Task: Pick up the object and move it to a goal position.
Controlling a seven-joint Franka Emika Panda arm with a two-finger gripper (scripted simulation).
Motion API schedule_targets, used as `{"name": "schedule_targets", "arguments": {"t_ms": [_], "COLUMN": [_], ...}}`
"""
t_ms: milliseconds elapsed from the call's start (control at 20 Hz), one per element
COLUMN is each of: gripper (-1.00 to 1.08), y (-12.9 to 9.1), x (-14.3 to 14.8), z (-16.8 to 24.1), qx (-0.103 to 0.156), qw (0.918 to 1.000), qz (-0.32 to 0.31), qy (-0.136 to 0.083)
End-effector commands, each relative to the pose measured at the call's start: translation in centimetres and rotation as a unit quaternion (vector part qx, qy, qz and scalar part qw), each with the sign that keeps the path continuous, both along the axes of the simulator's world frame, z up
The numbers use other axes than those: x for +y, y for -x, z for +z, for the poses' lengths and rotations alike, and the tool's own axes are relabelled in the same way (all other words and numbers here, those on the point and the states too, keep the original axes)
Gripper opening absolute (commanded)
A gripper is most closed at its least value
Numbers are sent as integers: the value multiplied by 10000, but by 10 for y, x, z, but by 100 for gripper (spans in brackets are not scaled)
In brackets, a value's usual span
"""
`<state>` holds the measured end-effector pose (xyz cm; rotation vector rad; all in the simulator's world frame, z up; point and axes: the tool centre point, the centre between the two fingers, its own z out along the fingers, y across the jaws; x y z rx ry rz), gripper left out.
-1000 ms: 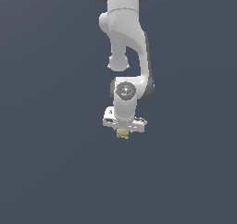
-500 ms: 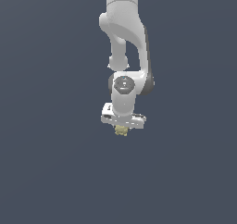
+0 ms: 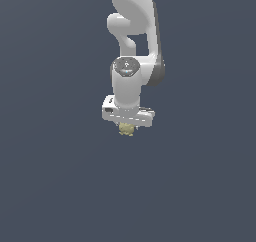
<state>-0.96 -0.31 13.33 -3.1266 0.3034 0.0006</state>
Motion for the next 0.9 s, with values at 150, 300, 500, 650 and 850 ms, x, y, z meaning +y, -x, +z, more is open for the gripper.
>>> {"name": "schedule_targets", "arguments": {"t_ms": [150, 300, 500, 650, 850], "gripper": [-100, -100, -100, -100, -100], "y": [14, 22, 33, 41, 51], "x": [-18, -28, -42, -52, -65], "z": [59, 95, 142, 176, 221], "qx": [-5, -5, -4, -4, -4], "qw": [10000, 10000, 10000, 10000, 10000], "qz": [-1, -1, -2, -2, -2], "qy": [-4, -4, -6, -6, -6]}}
